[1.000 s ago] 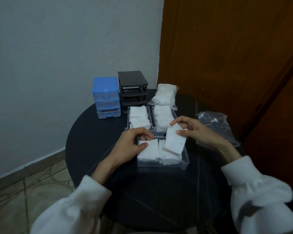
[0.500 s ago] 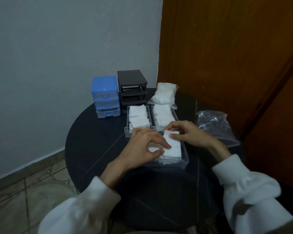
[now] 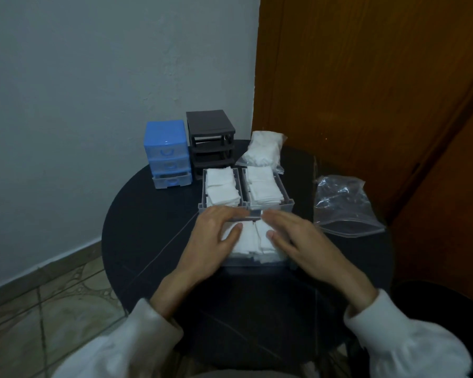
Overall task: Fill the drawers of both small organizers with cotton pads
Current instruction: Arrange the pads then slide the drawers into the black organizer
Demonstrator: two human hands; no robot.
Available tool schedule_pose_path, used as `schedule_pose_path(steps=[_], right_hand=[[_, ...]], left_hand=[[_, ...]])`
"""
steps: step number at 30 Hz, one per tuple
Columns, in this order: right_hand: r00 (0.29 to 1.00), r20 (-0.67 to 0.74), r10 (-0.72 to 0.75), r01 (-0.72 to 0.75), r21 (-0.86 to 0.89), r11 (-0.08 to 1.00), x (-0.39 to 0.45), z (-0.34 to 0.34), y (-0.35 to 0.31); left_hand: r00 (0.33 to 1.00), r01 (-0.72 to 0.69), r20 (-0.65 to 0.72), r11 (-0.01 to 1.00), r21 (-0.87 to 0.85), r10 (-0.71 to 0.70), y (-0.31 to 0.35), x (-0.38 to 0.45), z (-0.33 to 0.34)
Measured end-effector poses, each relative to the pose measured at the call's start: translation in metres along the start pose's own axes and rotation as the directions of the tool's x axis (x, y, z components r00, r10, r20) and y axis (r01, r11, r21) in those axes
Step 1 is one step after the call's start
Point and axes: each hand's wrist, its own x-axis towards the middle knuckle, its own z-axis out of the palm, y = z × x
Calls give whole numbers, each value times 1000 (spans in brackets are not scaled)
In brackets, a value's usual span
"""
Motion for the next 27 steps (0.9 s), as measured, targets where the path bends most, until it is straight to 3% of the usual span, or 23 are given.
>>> schedule_pose_path(steps=[7,16,27], right_hand=[[1000,28,-13,16,-108,994,-11,14,-5],[996,72,-52,66,-197,978,-11,19,-1],[994,91,-65,82,-195,977,-13,17,8]], left_hand=[[969,21,240,992,125,-51,2,-17,10],[959,-48,283,972,230,-19,-3,-18,13],[965,-10,262,996,88,-13,-8,-20,10]])
